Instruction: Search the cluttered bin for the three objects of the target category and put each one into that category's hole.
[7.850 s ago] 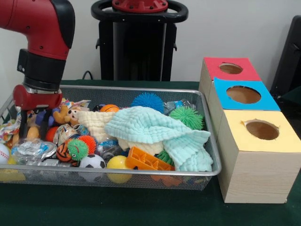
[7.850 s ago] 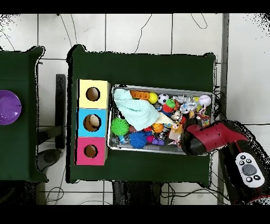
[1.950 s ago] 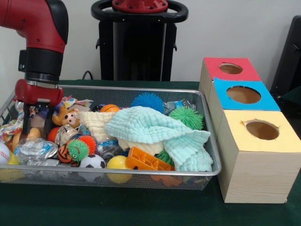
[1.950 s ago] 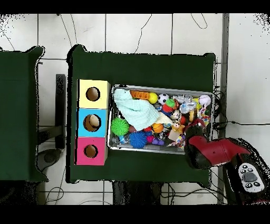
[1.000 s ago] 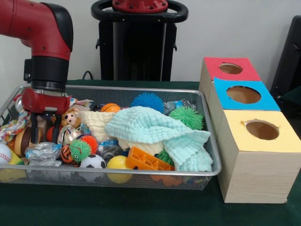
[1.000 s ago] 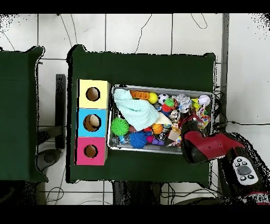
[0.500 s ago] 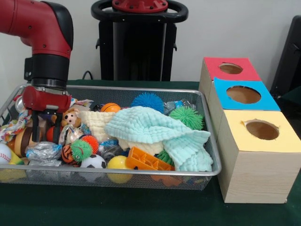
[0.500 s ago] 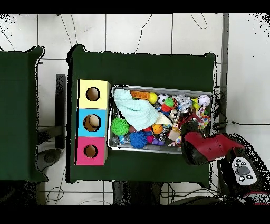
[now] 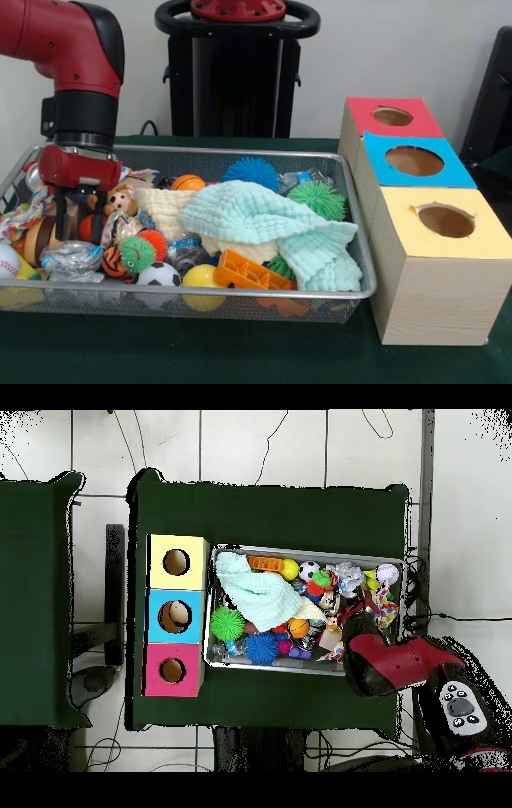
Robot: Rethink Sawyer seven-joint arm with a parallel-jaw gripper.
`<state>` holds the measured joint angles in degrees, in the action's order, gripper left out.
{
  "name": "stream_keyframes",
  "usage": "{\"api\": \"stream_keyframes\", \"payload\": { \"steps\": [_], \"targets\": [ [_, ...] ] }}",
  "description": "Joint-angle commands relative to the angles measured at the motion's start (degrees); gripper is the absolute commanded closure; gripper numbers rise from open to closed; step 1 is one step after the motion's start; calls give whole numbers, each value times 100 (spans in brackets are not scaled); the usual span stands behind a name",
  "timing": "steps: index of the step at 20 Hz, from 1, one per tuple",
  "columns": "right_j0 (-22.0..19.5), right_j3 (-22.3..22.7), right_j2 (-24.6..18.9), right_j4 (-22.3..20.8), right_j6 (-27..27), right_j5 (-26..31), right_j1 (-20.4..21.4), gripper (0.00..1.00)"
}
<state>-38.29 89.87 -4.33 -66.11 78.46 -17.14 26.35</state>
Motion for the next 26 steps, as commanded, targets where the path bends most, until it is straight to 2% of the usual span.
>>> {"api": "stream_keyframes", "payload": {
  "steps": [1, 3, 4, 16, 26],
  "targets": [
    [89, -378, -544, -476, 784, -225, -91, 0],
    [96, -432, -566, -506, 798, -197, -117, 0],
    [137, -381, -449, -376, 698, -310, -121, 0],
    [108, -726, -622, -738, 862, -224, -333, 0],
    [128, -863, -534, -577, 718, -406, -447, 0]
  ]
}}
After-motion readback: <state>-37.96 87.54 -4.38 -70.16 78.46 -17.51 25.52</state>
